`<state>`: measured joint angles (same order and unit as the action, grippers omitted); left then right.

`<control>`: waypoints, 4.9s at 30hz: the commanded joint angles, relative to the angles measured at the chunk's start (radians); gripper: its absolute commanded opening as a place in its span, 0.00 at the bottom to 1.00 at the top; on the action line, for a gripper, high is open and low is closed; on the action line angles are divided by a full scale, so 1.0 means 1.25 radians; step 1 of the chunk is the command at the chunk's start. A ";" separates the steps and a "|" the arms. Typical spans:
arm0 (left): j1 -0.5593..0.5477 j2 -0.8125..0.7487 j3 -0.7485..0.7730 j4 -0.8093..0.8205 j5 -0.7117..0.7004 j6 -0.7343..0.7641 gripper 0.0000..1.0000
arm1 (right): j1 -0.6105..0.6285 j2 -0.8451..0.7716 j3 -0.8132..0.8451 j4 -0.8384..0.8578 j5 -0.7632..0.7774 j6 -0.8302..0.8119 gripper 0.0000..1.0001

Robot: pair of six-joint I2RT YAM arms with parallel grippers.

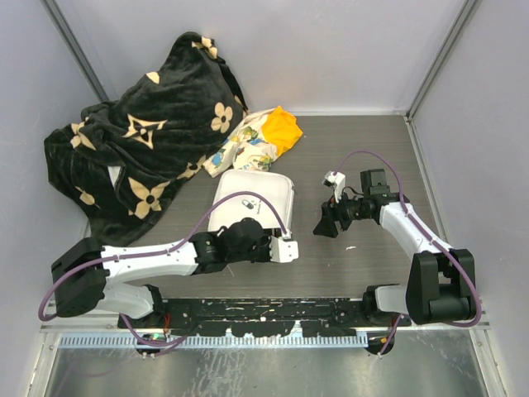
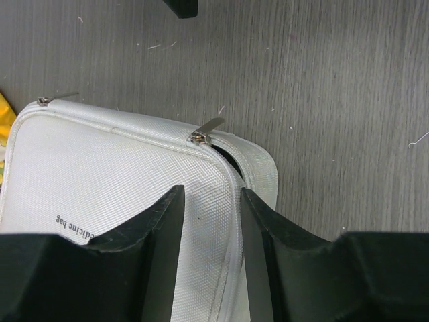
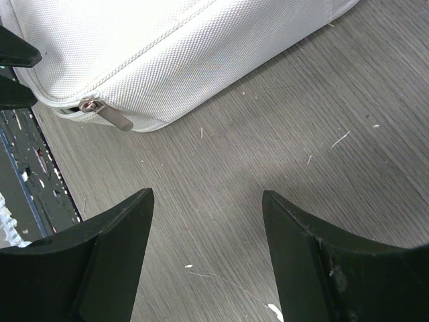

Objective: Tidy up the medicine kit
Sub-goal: Zip the medicine box at the center of the board.

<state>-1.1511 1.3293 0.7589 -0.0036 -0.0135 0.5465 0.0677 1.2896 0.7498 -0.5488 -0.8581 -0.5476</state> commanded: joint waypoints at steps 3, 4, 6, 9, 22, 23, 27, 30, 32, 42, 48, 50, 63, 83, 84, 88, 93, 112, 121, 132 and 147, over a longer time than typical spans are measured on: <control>0.007 0.017 -0.007 0.049 -0.043 0.036 0.39 | -0.003 0.002 0.025 0.000 -0.009 -0.016 0.72; 0.007 0.021 -0.010 0.052 -0.046 0.040 0.38 | -0.003 0.003 0.025 0.000 -0.009 -0.017 0.72; 0.007 0.026 -0.017 0.066 -0.055 0.048 0.37 | -0.003 0.003 0.025 -0.001 -0.010 -0.019 0.72; 0.007 0.029 -0.029 0.078 -0.067 0.067 0.36 | -0.003 0.003 0.026 -0.004 -0.010 -0.020 0.72; 0.006 0.070 -0.076 0.123 -0.143 0.103 0.29 | -0.003 0.005 0.026 -0.009 -0.012 -0.023 0.72; 0.006 0.075 -0.078 0.124 -0.144 0.101 0.29 | -0.003 0.004 0.025 -0.009 -0.012 -0.023 0.72; 0.007 0.080 -0.070 0.097 -0.123 0.079 0.29 | -0.004 0.003 0.026 -0.009 -0.012 -0.024 0.72; 0.007 0.064 -0.048 0.042 -0.077 0.057 0.30 | -0.004 0.004 0.026 -0.010 -0.012 -0.024 0.72; 0.006 0.047 -0.030 0.009 -0.049 0.043 0.32 | -0.003 0.005 0.026 -0.009 -0.013 -0.024 0.72; 0.065 -0.037 0.048 -0.145 0.154 0.029 0.59 | 0.014 -0.025 -0.025 0.118 -0.105 0.059 0.71; 0.137 -0.127 0.016 -0.225 0.246 0.091 0.67 | 0.121 0.013 -0.034 0.237 -0.099 0.129 0.70; 0.152 -0.153 0.011 -0.264 0.267 0.110 0.67 | 0.163 0.025 -0.039 0.284 -0.083 0.153 0.70; 0.178 -0.124 -0.007 -0.289 0.317 0.098 0.61 | 0.275 0.121 -0.002 0.320 -0.034 0.122 0.56; 0.177 0.011 0.042 -0.180 0.341 0.083 0.46 | 0.249 0.110 0.081 0.189 -0.007 0.035 0.01; 0.177 0.014 0.051 -0.180 0.347 0.082 0.46 | 0.239 0.113 0.086 0.176 -0.008 0.025 0.01; 0.177 0.007 0.085 -0.214 0.358 0.084 0.47 | 0.200 0.138 0.121 0.090 -0.008 -0.031 0.01; 0.177 -0.039 0.104 -0.272 0.355 0.108 0.53 | 0.158 0.185 0.167 0.002 -0.005 -0.087 0.01; 0.200 0.015 0.068 -0.133 0.025 0.119 0.51 | 0.113 0.169 0.193 -0.064 0.023 -0.164 0.01; 0.199 0.086 0.073 -0.090 0.029 0.027 0.10 | 0.113 0.123 0.154 -0.062 0.018 -0.134 0.01; 0.199 0.142 0.067 -0.039 0.015 -0.117 0.00 | 0.115 0.063 0.089 -0.042 0.021 -0.105 0.01; 0.199 0.194 0.095 -0.032 -0.001 -0.237 0.00 | 0.191 0.019 0.033 -0.027 -0.027 -0.052 0.01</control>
<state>-0.9161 1.4837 0.8829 -0.0792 0.0216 0.3260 0.2169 1.3483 0.8192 -0.5030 -0.6792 -0.6586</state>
